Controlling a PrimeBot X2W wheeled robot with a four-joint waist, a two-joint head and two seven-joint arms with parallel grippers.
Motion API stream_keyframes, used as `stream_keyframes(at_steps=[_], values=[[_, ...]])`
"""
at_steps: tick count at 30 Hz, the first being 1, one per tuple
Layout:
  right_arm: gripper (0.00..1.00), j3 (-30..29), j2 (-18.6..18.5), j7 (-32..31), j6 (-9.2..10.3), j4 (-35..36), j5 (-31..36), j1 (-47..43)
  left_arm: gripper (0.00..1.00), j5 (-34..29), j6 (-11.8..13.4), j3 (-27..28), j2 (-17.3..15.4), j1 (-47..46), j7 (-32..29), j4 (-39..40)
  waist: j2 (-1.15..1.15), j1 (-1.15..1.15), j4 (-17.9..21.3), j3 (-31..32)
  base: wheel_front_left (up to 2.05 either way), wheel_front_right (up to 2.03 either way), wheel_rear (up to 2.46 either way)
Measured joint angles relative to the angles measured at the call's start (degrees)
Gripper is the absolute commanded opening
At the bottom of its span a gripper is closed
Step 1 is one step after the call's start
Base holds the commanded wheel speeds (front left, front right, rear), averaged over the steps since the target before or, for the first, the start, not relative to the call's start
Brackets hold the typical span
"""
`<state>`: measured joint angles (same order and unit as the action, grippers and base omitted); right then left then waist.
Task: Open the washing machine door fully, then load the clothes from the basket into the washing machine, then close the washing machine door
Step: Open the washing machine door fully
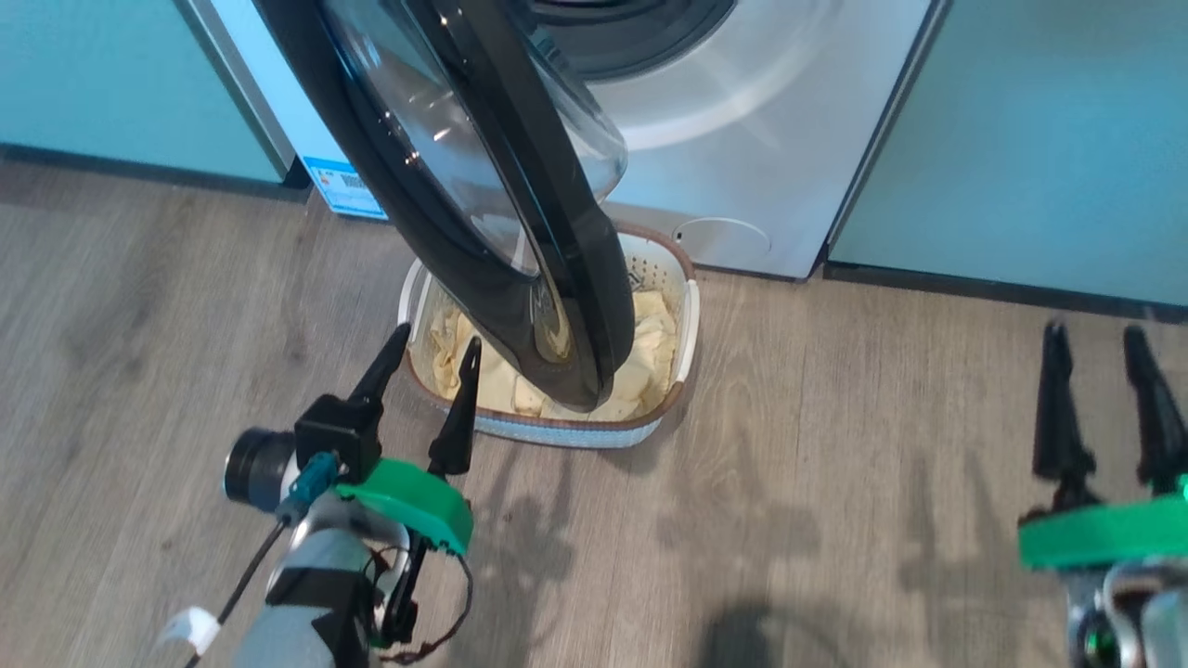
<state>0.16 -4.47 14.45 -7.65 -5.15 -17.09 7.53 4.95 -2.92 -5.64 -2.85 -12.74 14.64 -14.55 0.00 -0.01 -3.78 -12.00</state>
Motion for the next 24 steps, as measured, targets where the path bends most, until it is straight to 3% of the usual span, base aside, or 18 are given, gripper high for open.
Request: stream_keyframes(at_steps=[8, 24], values=[[1.00, -1.34, 1.65, 0.01, 0.00, 5.10, 8.06, -10.00, 1.00, 0.00, 0.00, 0.53, -0.10, 2.22, 0.00, -0.40, 0.00, 0.00, 0.60, 2.24, 0.00, 0.00, 0.00], [1.00, -2.56, 2.12, 0.00, 0.00, 7.99, 7.01, -16.81, 1.00, 0.00, 0.02, 1.91, -0.30, 4.41, 0.00, -0.57, 0.00, 0.00, 2.25, 4.58, 0.00, 0.00, 0.00]])
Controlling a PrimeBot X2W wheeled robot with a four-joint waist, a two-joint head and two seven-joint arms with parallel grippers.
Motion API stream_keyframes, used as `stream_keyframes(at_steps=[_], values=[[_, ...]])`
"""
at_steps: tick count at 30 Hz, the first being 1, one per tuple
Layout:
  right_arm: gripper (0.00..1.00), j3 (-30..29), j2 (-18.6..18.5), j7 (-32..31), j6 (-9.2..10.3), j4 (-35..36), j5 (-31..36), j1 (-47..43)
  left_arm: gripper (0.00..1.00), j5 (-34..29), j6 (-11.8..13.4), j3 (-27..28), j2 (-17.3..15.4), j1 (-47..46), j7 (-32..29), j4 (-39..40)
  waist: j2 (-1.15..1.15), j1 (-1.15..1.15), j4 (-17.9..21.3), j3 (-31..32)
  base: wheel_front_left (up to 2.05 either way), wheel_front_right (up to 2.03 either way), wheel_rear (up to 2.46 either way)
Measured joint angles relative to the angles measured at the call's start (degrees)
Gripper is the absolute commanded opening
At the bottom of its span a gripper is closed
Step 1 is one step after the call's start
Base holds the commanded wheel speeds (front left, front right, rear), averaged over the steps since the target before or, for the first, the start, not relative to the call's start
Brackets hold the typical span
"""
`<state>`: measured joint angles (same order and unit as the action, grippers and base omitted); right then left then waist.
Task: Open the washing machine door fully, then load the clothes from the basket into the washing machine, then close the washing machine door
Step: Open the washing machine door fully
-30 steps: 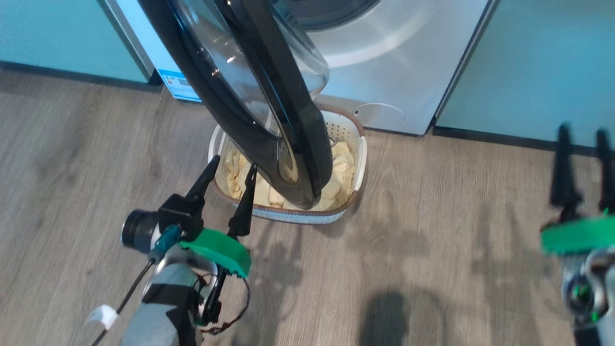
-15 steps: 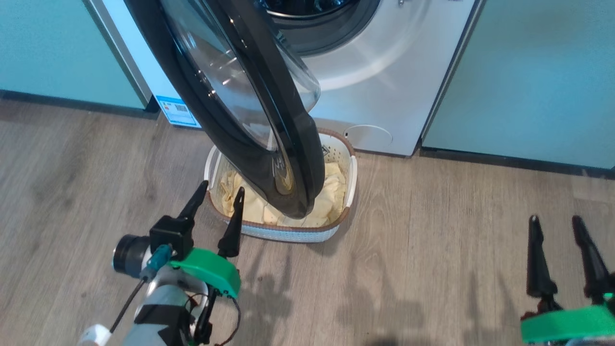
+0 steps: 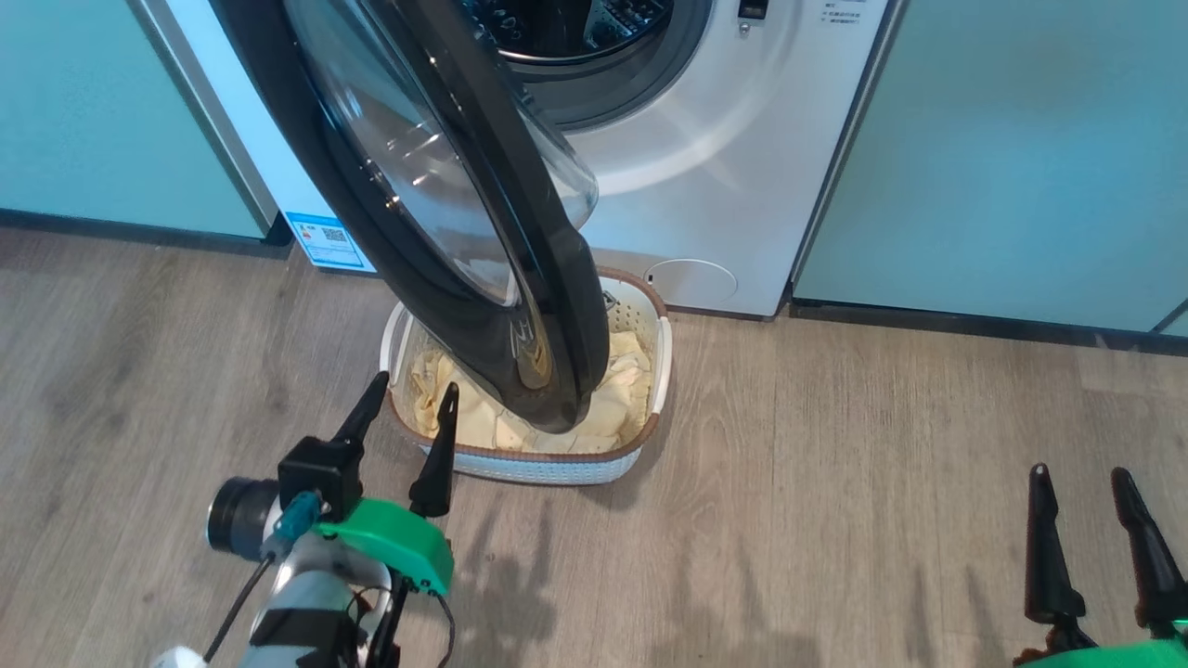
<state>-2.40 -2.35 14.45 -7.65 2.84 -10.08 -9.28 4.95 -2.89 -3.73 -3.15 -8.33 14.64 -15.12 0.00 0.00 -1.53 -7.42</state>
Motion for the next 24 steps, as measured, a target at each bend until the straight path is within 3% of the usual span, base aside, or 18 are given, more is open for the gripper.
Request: stream_keyframes(at_steps=[18, 19, 20, 21, 22, 24], values=[[1.00, -0.04, 0.10, 0.00, 0.00, 0.24, -0.52, 0.00, 1.00, 0.01, 0.01, 0.14, 0.01, -0.01, 0.00, -0.22, 0.00, 0.00, 0.39, -0.16, 0.00, 0.00, 0.00], [1.00, -0.02, 0.11, 0.00, 0.00, 0.24, -0.52, 0.00, 0.95, 0.01, 0.01, 0.14, 0.01, -0.01, 0.00, -0.29, 0.00, 0.00, 0.41, -0.14, 0.00, 0.00, 0.00], [1.00, 0.00, 0.11, 0.00, 0.00, 0.24, -0.52, 0.00, 0.73, 0.01, 0.01, 0.15, 0.01, -0.01, 0.00, -0.32, 0.00, 0.00, 0.45, -0.13, 0.00, 0.00, 0.00], [1.00, 0.01, 0.11, 0.00, 0.00, 0.24, -0.52, 0.00, 0.20, 0.01, 0.01, 0.15, 0.01, -0.01, 0.00, -0.33, 0.00, 0.00, 0.48, -0.14, 0.00, 0.00, 0.00], [1.00, 0.01, 0.11, 0.00, 0.00, 0.24, -0.52, 0.00, 0.00, 0.01, 0.00, 0.15, 0.01, -0.01, 0.00, -0.36, 0.00, 0.00, 0.52, -0.14, 0.00, 0.00, 0.00], [1.00, 0.04, 0.11, 0.00, 0.00, 0.23, -0.52, 0.01, 0.00, 0.01, 0.00, 0.15, 0.01, -0.01, 0.00, -0.36, 0.00, 0.00, 0.64, -0.11, 0.00, 0.00, 0.00]])
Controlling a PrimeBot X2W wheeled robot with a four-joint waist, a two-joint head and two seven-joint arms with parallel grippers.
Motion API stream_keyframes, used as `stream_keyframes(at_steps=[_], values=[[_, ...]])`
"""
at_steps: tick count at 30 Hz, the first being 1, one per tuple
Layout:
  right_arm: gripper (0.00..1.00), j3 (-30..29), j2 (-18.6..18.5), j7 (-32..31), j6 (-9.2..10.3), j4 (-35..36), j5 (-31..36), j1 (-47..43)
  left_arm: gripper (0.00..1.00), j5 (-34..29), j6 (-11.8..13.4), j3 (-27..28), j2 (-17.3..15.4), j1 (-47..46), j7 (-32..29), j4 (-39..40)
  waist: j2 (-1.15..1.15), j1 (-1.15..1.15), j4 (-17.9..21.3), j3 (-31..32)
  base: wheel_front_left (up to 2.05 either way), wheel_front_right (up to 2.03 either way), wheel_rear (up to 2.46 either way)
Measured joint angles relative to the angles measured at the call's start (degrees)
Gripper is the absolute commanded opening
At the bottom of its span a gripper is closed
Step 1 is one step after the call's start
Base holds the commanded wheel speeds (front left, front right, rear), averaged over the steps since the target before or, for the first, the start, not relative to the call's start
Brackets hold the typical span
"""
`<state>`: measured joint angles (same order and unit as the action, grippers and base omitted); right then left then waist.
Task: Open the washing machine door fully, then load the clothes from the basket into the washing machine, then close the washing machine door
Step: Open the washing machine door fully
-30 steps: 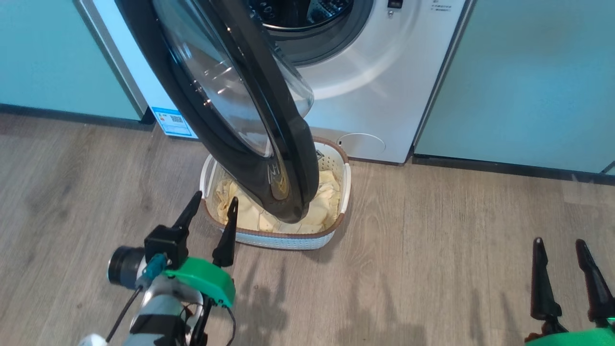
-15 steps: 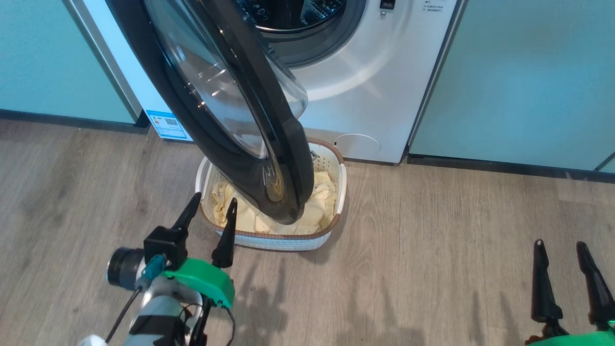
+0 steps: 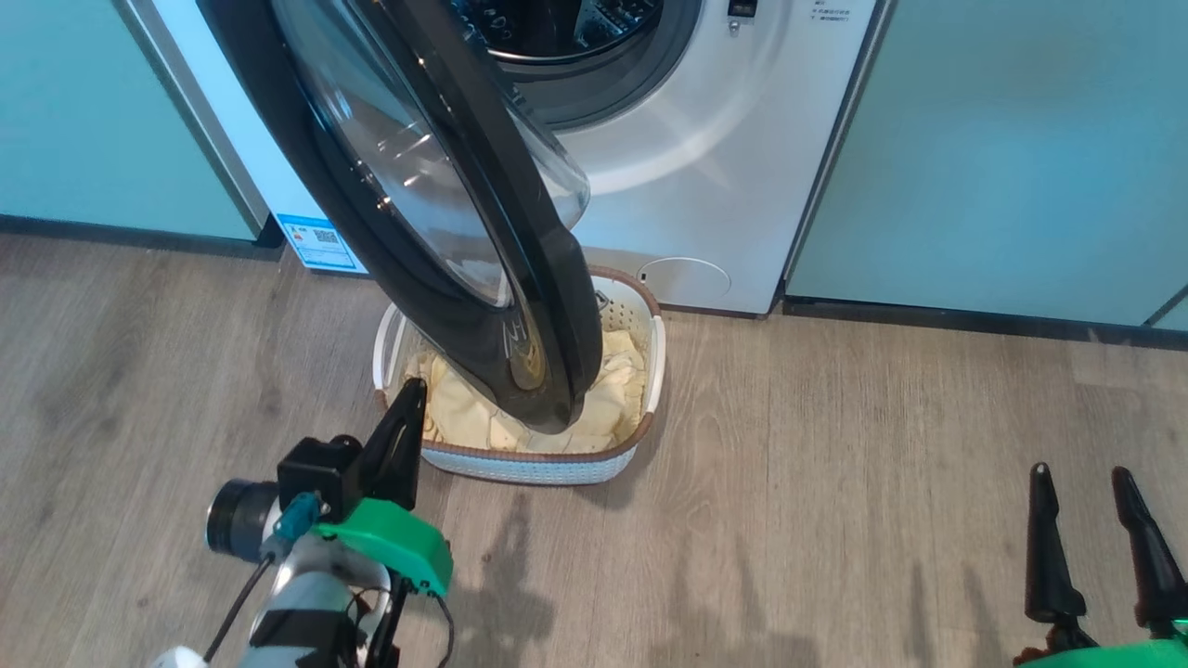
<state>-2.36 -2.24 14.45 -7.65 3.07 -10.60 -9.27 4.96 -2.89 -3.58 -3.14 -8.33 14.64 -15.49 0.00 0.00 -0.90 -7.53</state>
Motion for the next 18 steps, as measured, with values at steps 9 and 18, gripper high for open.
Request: stream_keyframes(at_steps=[9, 18], values=[[1.00, 0.00, 0.01, 0.00, 0.00, -0.02, 0.00, 0.00, 0.00, 0.00, -0.02, 0.02, 0.01, -0.03, 0.00, -0.01, 0.00, 0.00, 0.21, -0.08, 0.00, 0.00, 0.00], [1.00, -0.04, 0.01, 0.00, 0.00, -0.05, 0.00, 0.00, 0.00, -0.45, 0.92, 1.67, -0.47, -1.30, 0.00, 3.57, 0.00, 0.00, -0.01, -0.08, 0.00, 0.00, 0.00]])
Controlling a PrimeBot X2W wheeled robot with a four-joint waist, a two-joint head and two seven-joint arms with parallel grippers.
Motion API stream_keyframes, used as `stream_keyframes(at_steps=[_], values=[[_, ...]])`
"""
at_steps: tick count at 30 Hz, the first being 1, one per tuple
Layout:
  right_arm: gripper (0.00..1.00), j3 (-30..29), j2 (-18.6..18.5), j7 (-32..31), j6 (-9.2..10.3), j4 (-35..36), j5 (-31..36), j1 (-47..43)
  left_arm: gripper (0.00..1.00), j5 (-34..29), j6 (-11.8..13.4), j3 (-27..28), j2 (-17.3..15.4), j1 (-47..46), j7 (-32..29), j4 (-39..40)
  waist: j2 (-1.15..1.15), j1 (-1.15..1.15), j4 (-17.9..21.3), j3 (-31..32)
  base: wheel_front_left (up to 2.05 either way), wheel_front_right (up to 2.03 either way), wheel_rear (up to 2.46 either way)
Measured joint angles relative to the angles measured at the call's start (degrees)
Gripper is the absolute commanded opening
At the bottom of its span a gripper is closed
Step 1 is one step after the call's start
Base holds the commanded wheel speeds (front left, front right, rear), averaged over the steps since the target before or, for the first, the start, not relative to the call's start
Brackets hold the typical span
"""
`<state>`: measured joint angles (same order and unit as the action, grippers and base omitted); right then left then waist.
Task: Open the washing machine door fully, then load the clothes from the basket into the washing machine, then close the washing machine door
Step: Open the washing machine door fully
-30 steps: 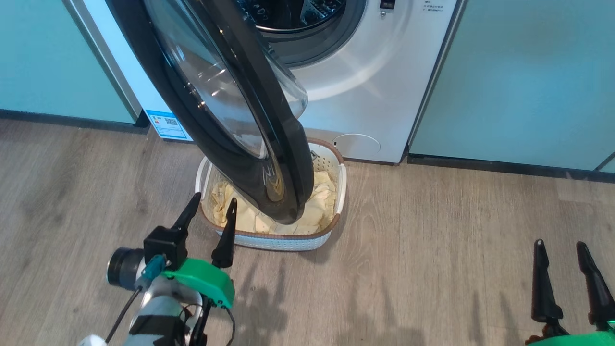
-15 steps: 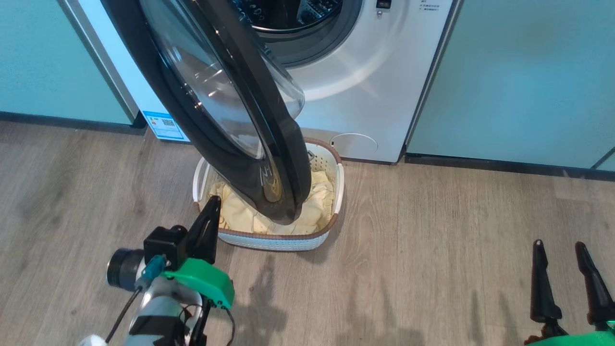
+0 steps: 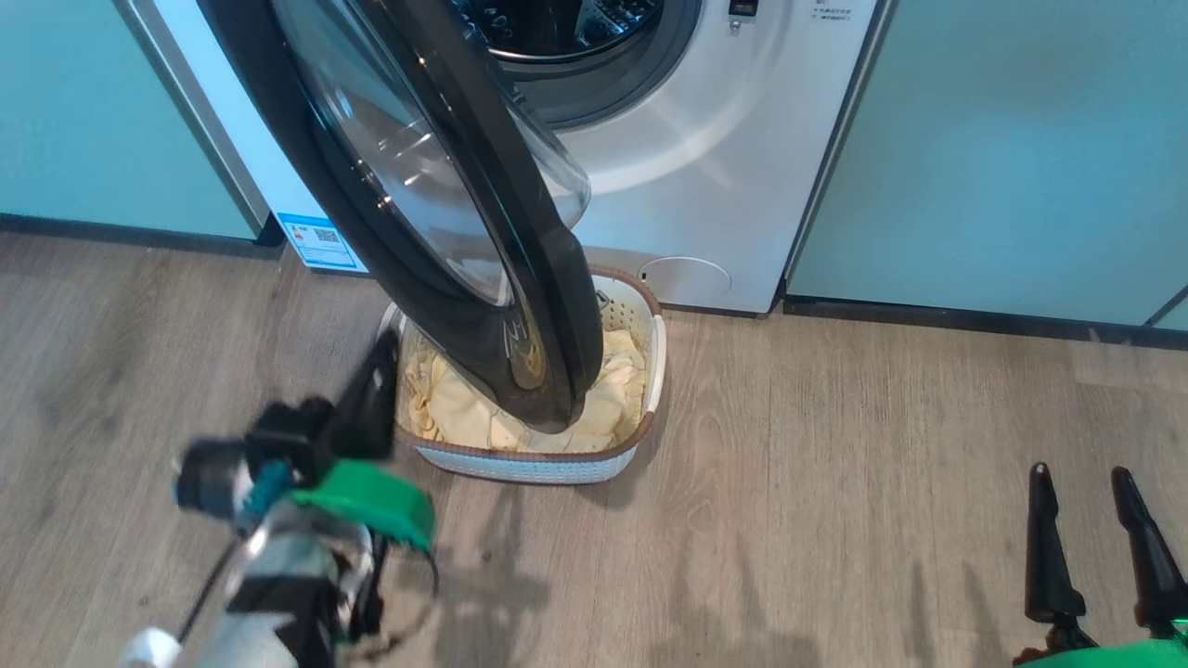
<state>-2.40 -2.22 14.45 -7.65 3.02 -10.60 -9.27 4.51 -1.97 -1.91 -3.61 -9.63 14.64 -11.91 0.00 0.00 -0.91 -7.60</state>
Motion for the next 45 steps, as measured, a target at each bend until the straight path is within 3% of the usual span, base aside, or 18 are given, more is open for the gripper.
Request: stream_keyframes(at_steps=[4, 8, 10, 19, 25, 31, 37, 45], values=[[1.00, -0.09, 0.01, 0.00, 0.00, 0.01, 0.00, 0.01, 0.00, -1.66, 2.68, 2.10, -1.58, -4.42, 0.01, 10.24, 0.00, 0.00, -0.18, -0.17, 0.00, 0.00, 0.00], [1.00, -0.16, 0.01, 0.00, 0.00, -0.01, 0.00, 0.07, 0.00, -2.13, 2.59, 2.21, -2.65, -10.90, 0.07, 22.12, 0.00, 0.00, -0.27, -0.50, 0.00, 0.00, 0.00], [1.00, -0.16, 0.01, 0.00, 0.00, -0.03, 0.00, 0.09, 0.00, -2.49, 2.56, 1.79, -2.71, -12.33, 0.08, 24.32, 0.00, 0.00, -0.26, -0.51, 0.00, 0.00, 0.00], [1.00, 0.21, 0.02, 0.00, 0.00, -0.62, -0.53, 0.19, 0.00, -3.27, -1.60, -10.05, -1.13, -18.81, -1.40, 31.34, 0.00, 0.00, 0.78, -0.17, 0.00, 0.00, 0.00], [1.00, 0.31, 0.02, 0.00, 0.00, -0.66, -0.53, 0.18, 0.00, -1.42, -2.99, -20.72, 0.20, -19.79, -5.73, 31.64, 0.00, 0.00, 1.31, -0.16, 0.00, 0.00, 0.00], [1.00, 0.48, 0.02, 0.00, 0.00, -0.74, -0.77, 0.18, 0.00, 2.90, -3.92, -28.30, 0.59, -16.41, -11.51, 26.74, 0.00, 0.00, 1.62, -0.44, 0.00, 0.00, 0.00], [1.00, 0.58, 0.02, 0.00, 0.00, -0.80, -0.91, 0.18, 0.00, 6.32, -3.92, -30.11, 0.54, -13.67, -17.26, 20.27, 0.00, 0.00, 1.62, -0.58, 0.00, 0.00, 0.00], [1.00, 0.86, 0.02, 0.00, 0.00, -0.98, -0.91, 0.18, 0.00, 7.83, -2.81, -29.59, 0.47, -13.62, -20.28, 14.61, 0.00, 0.00, 1.69, -0.06, 0.00, 0.00, 0.00]])
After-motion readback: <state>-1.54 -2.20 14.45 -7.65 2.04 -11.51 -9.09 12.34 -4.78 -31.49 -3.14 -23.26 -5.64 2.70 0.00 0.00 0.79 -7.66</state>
